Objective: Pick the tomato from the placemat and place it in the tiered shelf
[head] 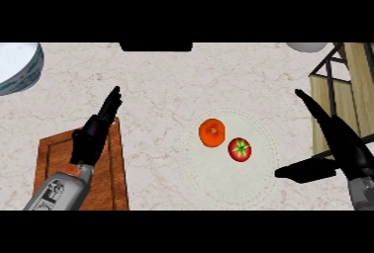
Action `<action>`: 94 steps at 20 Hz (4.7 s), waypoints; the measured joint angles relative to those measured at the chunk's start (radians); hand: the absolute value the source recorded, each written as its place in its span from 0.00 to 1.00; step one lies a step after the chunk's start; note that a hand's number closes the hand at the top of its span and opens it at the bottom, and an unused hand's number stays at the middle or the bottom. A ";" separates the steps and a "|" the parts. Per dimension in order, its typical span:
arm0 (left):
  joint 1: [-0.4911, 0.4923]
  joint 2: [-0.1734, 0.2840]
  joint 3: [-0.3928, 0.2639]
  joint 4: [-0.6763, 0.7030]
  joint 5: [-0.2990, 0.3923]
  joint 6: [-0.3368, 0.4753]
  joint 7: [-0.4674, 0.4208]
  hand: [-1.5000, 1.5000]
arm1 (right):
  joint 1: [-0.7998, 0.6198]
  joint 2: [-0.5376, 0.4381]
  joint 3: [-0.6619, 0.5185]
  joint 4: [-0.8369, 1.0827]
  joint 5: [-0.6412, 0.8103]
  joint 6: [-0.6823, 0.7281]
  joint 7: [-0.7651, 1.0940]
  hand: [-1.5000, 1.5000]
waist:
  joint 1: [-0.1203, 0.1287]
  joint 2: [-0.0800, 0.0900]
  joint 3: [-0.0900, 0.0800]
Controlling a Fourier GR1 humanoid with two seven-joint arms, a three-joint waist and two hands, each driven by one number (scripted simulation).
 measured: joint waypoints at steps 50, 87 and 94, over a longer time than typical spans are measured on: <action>0.080 -0.196 0.196 -0.048 -0.239 -0.186 0.019 0.50 | -0.054 0.437 0.134 0.049 0.576 0.253 0.334 0.00 | 0.003 0.004 0.003; 0.051 -0.255 0.299 -0.039 -0.303 -0.268 0.028 0.50 | -0.021 0.480 0.086 0.350 0.753 0.186 0.037 1.00 | 0.002 0.002 0.002; 0.068 -0.263 0.301 -0.042 -0.311 -0.270 0.021 0.50 | 0.058 0.413 0.109 0.254 0.736 0.197 -0.104 1.00 | -0.004 0.001 0.003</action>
